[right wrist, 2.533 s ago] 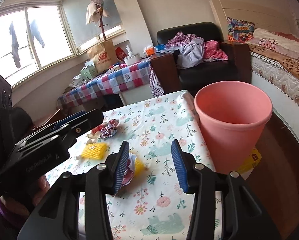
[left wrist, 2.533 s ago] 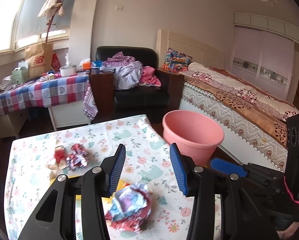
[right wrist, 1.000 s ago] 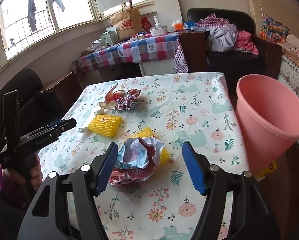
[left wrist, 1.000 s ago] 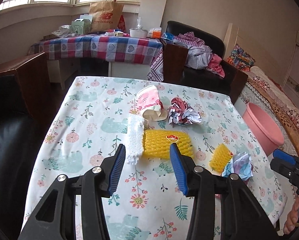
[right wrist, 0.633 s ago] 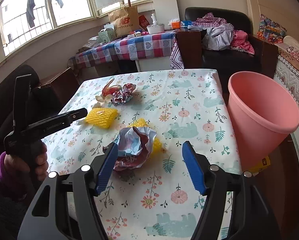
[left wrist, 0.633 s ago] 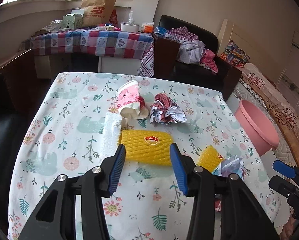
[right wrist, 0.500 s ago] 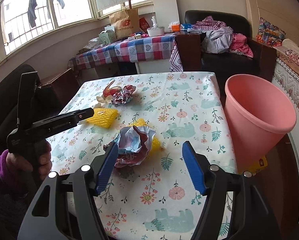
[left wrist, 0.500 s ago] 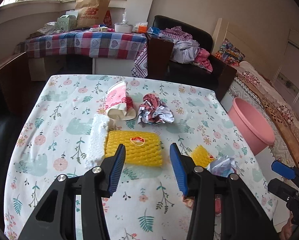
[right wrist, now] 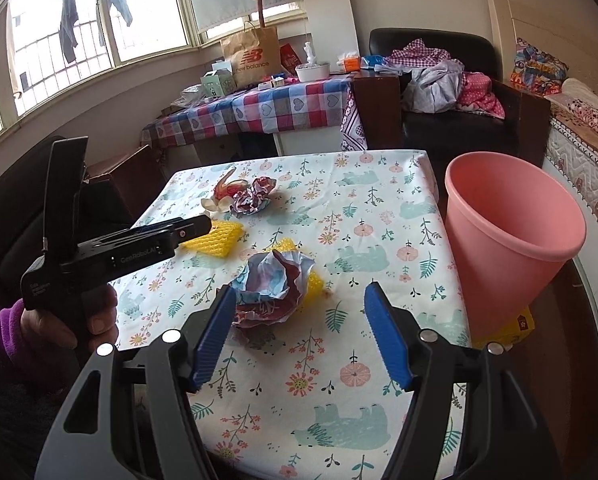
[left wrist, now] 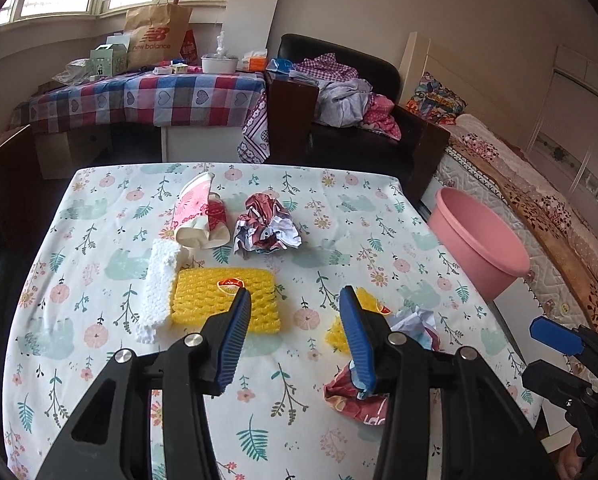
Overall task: Collect trash
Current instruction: 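Lower both tools toward the white foam strip and yellow foam net, then grasp the white foam strip with the left tool while the right grasps the yellow foam net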
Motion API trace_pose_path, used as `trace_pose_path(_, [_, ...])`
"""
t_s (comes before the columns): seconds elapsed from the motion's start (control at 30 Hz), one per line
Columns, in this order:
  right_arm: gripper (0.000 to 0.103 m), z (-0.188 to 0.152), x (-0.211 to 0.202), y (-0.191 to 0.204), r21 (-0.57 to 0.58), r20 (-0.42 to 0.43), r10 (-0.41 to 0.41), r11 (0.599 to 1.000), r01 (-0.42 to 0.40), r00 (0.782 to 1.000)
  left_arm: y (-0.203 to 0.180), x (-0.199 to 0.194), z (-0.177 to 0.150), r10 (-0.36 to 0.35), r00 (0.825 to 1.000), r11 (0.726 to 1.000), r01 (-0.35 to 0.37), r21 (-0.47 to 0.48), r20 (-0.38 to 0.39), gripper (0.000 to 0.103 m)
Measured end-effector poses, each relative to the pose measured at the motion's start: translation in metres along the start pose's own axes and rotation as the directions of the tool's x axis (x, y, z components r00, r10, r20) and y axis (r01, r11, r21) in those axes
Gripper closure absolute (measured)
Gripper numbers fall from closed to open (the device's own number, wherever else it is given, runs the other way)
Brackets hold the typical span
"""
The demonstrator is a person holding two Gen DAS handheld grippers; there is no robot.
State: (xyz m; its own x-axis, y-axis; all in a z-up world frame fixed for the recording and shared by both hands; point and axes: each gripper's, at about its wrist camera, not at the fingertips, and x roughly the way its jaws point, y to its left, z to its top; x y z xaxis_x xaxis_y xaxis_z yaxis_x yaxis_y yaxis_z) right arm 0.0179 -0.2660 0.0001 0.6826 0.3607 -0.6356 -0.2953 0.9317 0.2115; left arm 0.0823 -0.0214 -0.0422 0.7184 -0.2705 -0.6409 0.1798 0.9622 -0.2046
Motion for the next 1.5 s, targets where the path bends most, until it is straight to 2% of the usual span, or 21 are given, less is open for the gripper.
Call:
trace_pose_path(0.2, [0.036, 0.0, 0.004, -0.004, 0.015, -0.016, 0.046, 0.999, -0.045, 0.999, 0.007, -0.008, -0.006, 0.024, 1.0, 1.0, -0.024, 0.0, 0.008, 0.058])
trace_pose_path(0.57, [0.036, 0.011, 0.026, 0.009, -0.038, -0.059, 0.098, 0.994, -0.101, 0.993, 0.066, -0.025, -0.012, 0.14, 0.99, 0.986, -0.137, -0.1, 0.021, 0.058])
trace_pose_path(0.7, [0.036, 0.016, 0.038, 0.02, -0.08, -0.085, 0.125, 0.988, -0.132, 0.988, 0.091, -0.021, -0.012, 0.128, 0.992, 0.979, -0.13, -0.157, -0.02, 0.058])
trace_pose_path(0.83, [0.036, 0.024, 0.05, 0.035, -0.127, -0.107, 0.165, 0.976, -0.178, 0.98, 0.098, -0.009, -0.009, 0.12, 0.992, 0.978, -0.126, -0.167, -0.047, 0.059])
trace_pose_path(0.93, [0.036, 0.031, 0.058, 0.045, -0.154, -0.127, 0.194, 0.965, -0.213, 0.973, 0.098, 0.005, -0.006, 0.069, 0.994, 0.976, -0.085, -0.199, -0.087, 0.059])
trace_pose_path(1.07, [0.036, 0.041, 0.07, 0.057, -0.194, -0.149, 0.218, 0.95, -0.245, 0.964, 0.099, 0.016, -0.004, 0.083, 0.988, 0.975, -0.107, -0.196, -0.129, 0.06])
trace_pose_path(1.2, [0.036, 0.052, 0.09, 0.063, -0.196, -0.184, 0.252, 0.938, -0.287, 0.95, 0.099, 0.031, 0.0, 0.154, 0.972, 0.973, -0.18, -0.144, -0.177, 0.065])
trace_pose_path(1.4, [0.036, 0.061, 0.118, 0.079, -0.223, -0.246, 0.263, 0.921, -0.319, 0.933, 0.09, 0.041, 0.0, 0.147, 0.967, 0.98, -0.171, -0.1, -0.208, 0.064])
trace_pose_path(1.43, [0.036, 0.062, 0.119, 0.081, -0.228, -0.249, 0.262, 0.92, -0.319, 0.932, 0.09, 0.042, 0.0, 0.147, 0.968, 0.981, -0.17, -0.097, -0.205, 0.068])
trace_pose_path(1.47, [0.036, 0.063, 0.121, 0.082, -0.231, -0.251, 0.26, 0.919, -0.319, 0.932, 0.09, 0.043, 0.001, 0.142, 0.969, 0.982, -0.163, -0.094, -0.203, 0.086])
trace_pose_path(1.5, [0.036, 0.065, 0.122, 0.082, -0.233, -0.254, 0.257, 0.919, -0.317, 0.932, 0.091, 0.043, 0.001, 0.119, 0.971, 0.985, -0.141, -0.098, -0.206, 0.088])
